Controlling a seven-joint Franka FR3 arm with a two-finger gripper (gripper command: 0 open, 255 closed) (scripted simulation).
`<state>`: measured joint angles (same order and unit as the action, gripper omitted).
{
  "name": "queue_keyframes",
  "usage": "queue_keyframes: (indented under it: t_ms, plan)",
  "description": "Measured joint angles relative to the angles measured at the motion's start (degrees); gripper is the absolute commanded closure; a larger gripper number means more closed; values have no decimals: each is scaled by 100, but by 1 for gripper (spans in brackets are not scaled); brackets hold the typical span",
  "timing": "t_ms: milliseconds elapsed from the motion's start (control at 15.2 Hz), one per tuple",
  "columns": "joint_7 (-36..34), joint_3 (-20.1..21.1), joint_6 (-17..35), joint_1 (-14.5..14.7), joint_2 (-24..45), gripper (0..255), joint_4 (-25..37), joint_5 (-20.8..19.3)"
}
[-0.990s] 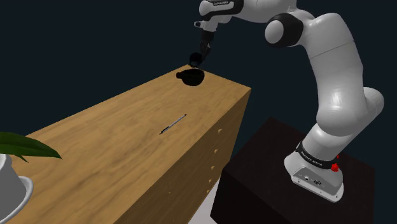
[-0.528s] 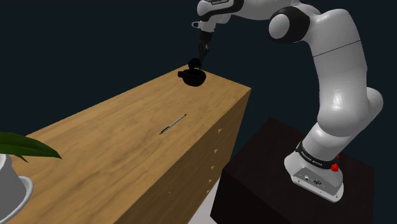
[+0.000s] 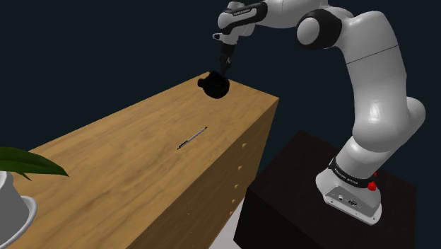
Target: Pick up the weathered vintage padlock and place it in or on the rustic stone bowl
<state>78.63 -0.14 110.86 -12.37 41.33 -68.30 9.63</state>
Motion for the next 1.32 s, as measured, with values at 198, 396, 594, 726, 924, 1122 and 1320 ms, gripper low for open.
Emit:
queue_keyframes:
  t_ms: [198,396,594,726,924,1122,1320]
  plan:
    - [-294,-96,279,126,-228,0,-397,26]
    - [-3297,-837,1956,1188,-1002,0,-1863,-227]
    - [-6679,-1755,2672,2366,-1106,0,-2238,-817]
    - [-7197,-1891,2818,2508,-999,0,-2227,-870]
    - [-7326,-1907,2947,2495,-813,0,-2154,-838]
    - [-7333,-1892,3045,2466,-695,0,-2133,-810]
    - [-7332,-1889,3062,2459,-676,0,-2129,-804]
